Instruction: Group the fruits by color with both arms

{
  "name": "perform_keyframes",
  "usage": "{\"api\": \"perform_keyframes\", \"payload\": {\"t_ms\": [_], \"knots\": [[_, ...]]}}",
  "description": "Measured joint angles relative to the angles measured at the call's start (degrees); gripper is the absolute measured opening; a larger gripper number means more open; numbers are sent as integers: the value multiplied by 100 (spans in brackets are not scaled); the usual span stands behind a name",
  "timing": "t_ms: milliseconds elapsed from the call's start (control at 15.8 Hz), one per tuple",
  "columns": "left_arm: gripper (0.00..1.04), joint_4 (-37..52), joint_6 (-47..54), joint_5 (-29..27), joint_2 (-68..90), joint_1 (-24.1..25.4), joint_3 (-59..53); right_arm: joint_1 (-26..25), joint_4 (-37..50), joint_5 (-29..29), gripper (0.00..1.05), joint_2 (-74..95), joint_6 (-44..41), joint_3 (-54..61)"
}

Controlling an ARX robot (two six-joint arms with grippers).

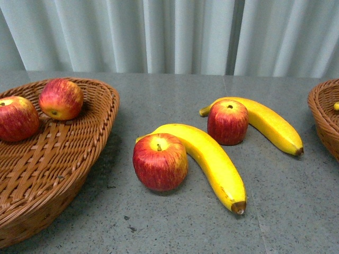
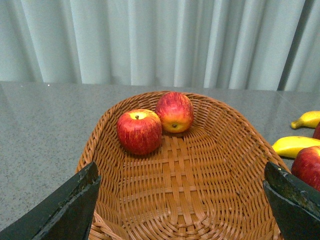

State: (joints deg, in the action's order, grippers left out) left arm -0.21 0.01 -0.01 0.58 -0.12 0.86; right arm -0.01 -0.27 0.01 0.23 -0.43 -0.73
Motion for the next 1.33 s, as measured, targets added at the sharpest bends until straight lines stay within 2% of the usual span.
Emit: {"api": "perform_keyframes", "payload": {"t_ms": [1327], "knots": [[98, 0, 0, 0, 0, 0, 0, 0, 0, 0, 98, 0, 0, 0]]}}
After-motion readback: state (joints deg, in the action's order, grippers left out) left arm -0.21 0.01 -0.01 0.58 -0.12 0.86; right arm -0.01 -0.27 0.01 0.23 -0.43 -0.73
